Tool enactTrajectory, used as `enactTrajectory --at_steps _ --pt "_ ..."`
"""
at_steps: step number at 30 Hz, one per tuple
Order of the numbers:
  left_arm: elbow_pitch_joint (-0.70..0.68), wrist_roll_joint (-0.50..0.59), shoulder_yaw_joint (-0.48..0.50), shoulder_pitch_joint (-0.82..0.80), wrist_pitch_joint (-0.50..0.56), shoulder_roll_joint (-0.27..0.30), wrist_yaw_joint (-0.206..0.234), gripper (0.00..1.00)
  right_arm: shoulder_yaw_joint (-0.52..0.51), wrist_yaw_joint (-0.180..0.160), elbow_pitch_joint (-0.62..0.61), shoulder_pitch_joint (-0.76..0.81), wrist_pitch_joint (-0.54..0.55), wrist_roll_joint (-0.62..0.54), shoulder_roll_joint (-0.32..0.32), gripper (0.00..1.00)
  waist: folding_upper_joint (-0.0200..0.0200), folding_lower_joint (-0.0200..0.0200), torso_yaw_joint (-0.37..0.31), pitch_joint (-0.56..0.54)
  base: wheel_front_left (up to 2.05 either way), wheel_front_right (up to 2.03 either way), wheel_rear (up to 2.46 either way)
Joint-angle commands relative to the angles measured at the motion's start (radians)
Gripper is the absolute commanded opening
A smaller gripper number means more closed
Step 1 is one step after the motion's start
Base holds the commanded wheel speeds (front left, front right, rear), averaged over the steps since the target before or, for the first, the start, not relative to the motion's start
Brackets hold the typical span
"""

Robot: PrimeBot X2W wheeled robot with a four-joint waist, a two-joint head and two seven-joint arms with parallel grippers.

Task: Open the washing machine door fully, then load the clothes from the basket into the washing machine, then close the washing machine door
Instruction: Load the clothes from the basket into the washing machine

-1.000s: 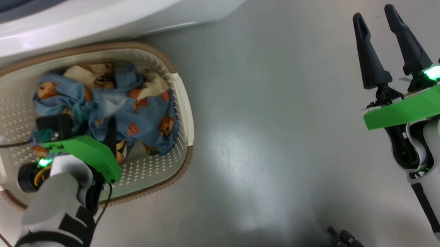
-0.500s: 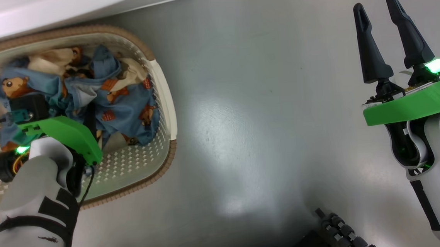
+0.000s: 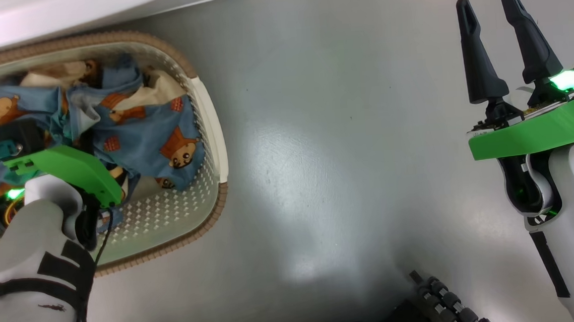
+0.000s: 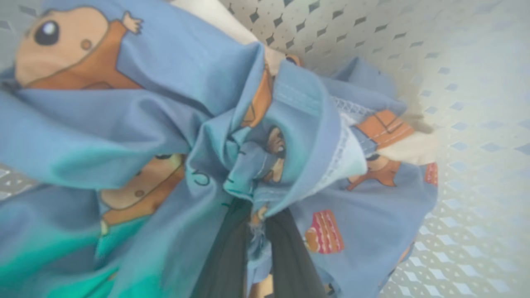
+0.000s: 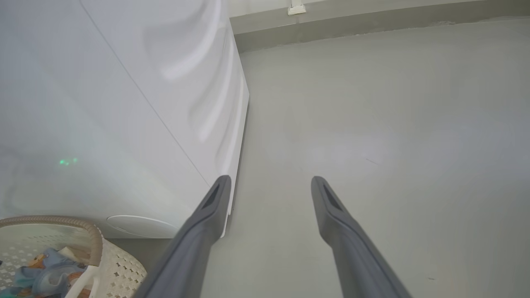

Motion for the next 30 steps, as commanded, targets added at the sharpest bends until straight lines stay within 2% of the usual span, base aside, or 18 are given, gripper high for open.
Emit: enactTrajectory --at_steps 1,23,30 --pt "-0.002 -0.010 0.021 0.030 -0.014 0.026 -0.009 0.00 0.017 0.006 -0.016 0.030 -0.008 -0.007 -0.002 1.00 -0.0001 0.0000 0.010 -0.017 0.00 0.00 0.00" --pt "-0.003 -0.060 0.027 0.196 -0.129 -0.011 -0.099 0.00 0.045 0.006 0.038 0.046 -0.008 0.015 0.005 1.00 -0.0001 0.0000 0.036 -0.246 0.00 0.00 0.00" --pt "-0.032 -0.069 0.021 0.254 -0.160 -0.018 -0.111 0.00 0.049 0.006 0.056 0.072 -0.008 0.021 -0.002 1.00 -0.0001 0.0000 0.054 -0.341 0.00 0.00 0.00"
